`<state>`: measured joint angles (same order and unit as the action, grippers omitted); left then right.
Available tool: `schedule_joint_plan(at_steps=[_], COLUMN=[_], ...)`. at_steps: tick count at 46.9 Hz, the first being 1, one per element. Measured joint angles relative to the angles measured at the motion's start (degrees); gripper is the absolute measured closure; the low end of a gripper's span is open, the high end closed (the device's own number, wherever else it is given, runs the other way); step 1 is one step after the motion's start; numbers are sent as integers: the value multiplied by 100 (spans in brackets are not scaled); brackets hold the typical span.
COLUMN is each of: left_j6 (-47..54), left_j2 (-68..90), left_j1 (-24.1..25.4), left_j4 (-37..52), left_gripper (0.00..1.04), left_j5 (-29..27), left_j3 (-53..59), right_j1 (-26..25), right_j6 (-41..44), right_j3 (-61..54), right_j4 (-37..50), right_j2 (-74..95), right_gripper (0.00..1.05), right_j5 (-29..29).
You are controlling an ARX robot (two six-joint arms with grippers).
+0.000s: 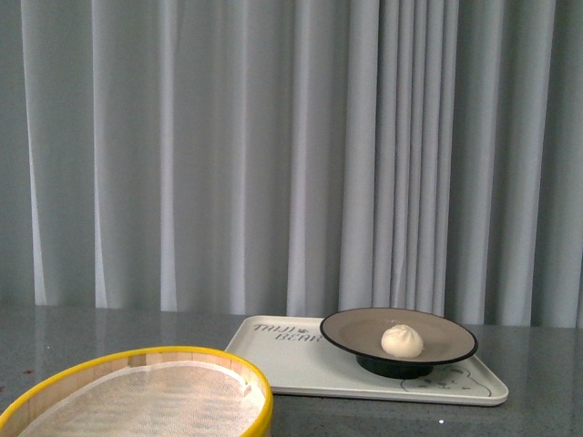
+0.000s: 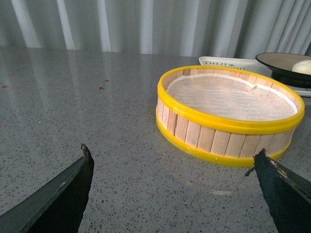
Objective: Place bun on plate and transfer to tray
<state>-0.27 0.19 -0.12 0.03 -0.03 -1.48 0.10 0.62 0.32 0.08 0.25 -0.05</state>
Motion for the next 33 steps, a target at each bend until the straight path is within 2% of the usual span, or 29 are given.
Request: schedule_joint_plan(at_steps=[6, 10, 13, 33], left_j6=[0, 0, 0, 0], left_j2=[0, 0, 0, 0], left_j1=[0, 0, 0, 0], left_j4=[0, 0, 0, 0], left_gripper=[7, 7, 7, 7], left_j5=[0, 0, 0, 0], left_j3=[0, 0, 0, 0], right_j1=[-2, -2, -2, -2], right_j6=[2, -2, -2, -2], right_j3=[0, 0, 0, 0], right_j4=[0, 0, 0, 0], right_j2=[0, 0, 0, 0], right_gripper=[16, 7, 9, 9], right_j5=[0, 0, 0, 0])
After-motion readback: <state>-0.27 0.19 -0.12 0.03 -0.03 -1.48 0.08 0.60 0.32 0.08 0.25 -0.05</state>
